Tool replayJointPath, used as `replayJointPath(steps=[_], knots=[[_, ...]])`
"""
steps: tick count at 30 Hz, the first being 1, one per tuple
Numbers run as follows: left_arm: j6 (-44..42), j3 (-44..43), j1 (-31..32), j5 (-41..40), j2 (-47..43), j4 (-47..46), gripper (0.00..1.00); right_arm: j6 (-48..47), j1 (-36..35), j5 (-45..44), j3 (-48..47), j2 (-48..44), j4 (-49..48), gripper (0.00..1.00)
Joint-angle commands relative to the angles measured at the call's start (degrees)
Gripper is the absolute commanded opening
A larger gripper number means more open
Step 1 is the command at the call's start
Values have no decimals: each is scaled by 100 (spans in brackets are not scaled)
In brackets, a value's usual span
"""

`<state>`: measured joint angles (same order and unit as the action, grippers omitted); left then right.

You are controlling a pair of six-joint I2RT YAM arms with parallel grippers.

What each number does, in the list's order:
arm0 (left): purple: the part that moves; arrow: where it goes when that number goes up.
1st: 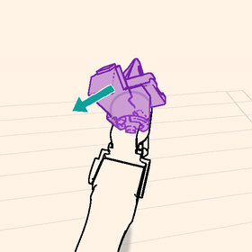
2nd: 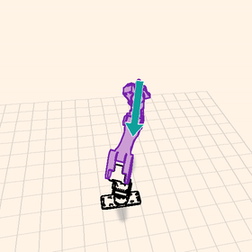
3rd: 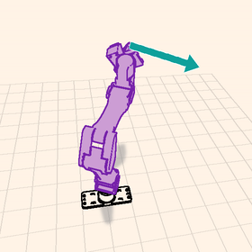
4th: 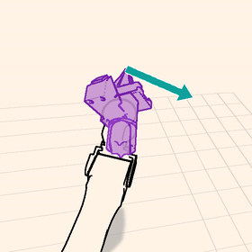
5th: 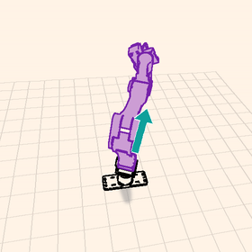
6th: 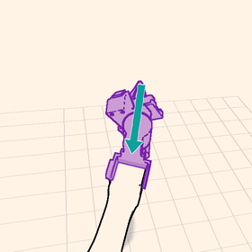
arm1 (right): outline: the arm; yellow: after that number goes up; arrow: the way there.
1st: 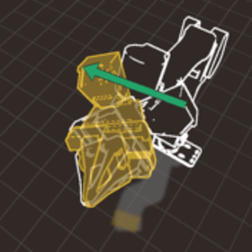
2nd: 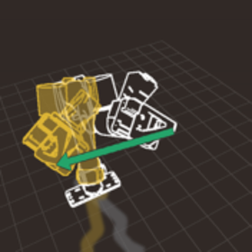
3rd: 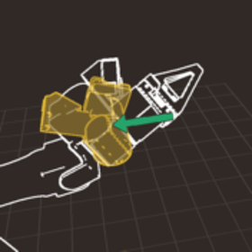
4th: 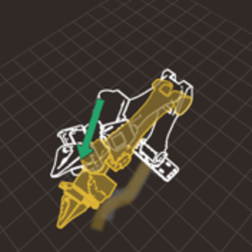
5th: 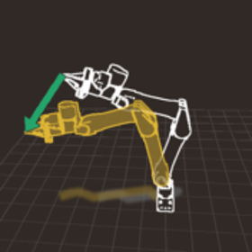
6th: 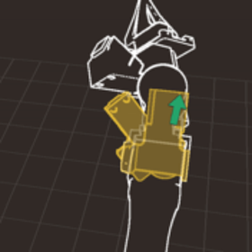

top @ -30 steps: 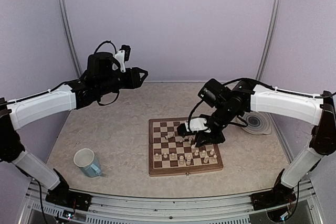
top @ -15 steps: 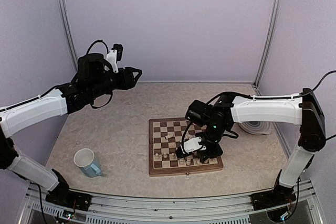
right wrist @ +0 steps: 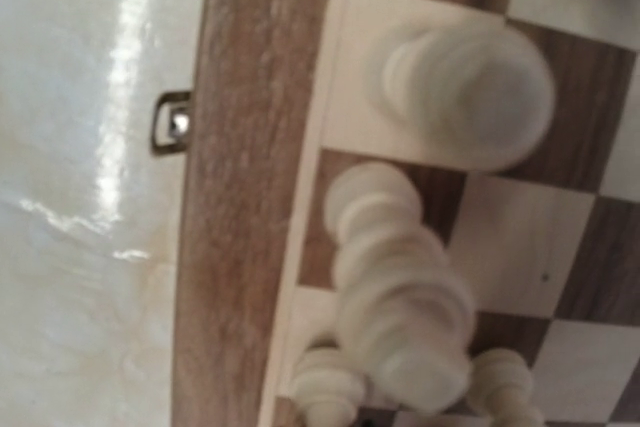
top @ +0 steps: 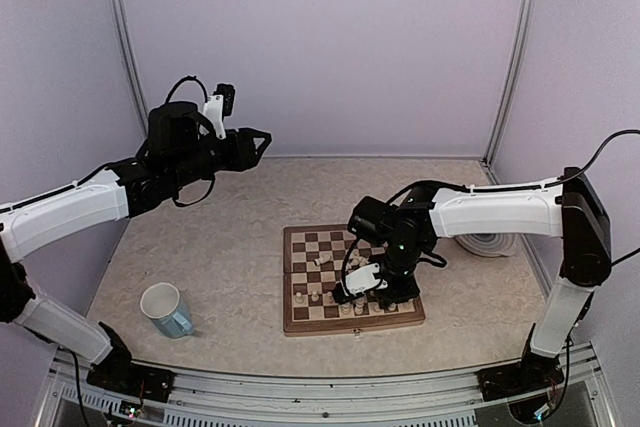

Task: Set up the chess pieces on the board
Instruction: Place the bishop on f1.

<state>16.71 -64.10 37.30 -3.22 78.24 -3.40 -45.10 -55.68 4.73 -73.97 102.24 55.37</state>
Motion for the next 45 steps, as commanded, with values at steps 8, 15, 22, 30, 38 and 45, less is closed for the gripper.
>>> replayJointPath(steps=[8, 15, 22, 30, 38, 45], knots=[[61, 55, -21, 155, 98, -144, 55, 54, -61, 60, -127, 139, -69, 10], [78, 55, -14, 199, 126, -135, 55, 65, -73, 104, -117, 98, -83, 19], [83, 31, -12, 224, 169, -105, 55, 107, -92, 173, -109, 60, -134, 25], [46, -4, 19, 183, 272, 11, 55, 114, -101, 224, -187, -61, -114, 28], [-334, -359, 212, 261, 737, 1371, 56, -98, 259, 782, -393, -834, 68, 36], [-944, -971, 878, 191, 1793, 2671, 55, 400, 1625, 2029, -487, -1261, -825, 36]])
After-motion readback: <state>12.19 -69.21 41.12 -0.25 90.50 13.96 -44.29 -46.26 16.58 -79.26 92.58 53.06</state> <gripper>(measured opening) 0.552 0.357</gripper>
